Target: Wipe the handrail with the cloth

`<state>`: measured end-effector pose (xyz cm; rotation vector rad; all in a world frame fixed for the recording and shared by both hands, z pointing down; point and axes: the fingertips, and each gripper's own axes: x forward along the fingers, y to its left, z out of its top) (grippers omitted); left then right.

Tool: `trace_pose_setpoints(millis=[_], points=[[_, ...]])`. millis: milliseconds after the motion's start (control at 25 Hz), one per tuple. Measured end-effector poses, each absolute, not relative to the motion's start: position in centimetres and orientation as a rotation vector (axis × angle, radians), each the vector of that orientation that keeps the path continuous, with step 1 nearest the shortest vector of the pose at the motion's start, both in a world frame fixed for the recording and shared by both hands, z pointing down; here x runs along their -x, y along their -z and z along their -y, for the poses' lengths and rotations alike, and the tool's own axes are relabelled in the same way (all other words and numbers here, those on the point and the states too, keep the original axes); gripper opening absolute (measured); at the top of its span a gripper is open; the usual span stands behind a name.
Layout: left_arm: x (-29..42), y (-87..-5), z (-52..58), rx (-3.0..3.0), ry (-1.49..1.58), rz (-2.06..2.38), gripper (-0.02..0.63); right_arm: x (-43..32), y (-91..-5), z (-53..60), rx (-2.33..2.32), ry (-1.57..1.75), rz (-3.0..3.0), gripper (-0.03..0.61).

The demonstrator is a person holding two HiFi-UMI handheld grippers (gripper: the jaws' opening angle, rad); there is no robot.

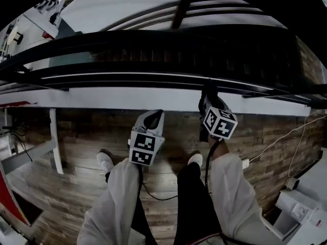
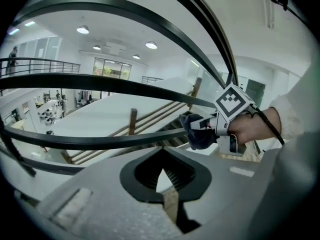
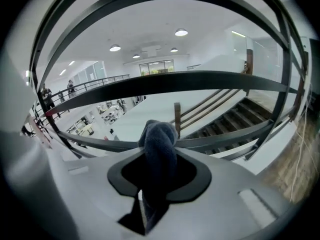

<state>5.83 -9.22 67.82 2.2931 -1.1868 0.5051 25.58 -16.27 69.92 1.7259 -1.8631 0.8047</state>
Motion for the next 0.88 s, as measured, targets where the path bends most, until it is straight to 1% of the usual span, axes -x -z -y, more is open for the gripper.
trace_pose_setpoints(millis=[280, 520, 720, 880], points=[[13.7, -68.9, 6.2, -2.097, -0.468, 1.399, 0.002, -1.7, -71.0, 15.6, -1.471, -0.823, 2.013, 0.092], [28.1, -70.1, 3.4, -1.953, -0.439, 1.548, 0.002, 15.4, -72.5, 14.1, -1.25, -0.813, 2.091, 0.092], [36.5, -71.1, 2.2, -1.874, -0.396, 1.622, 0.002, 25.5, -73.8, 11.6, -1.124, -0.819, 2.122, 0.092], [40.6, -72.1, 2.5, -1.879, -0.391, 1.628, 0.002, 31.2, -75.1, 10.2, -1.074, -0.848, 2.142, 0.092]])
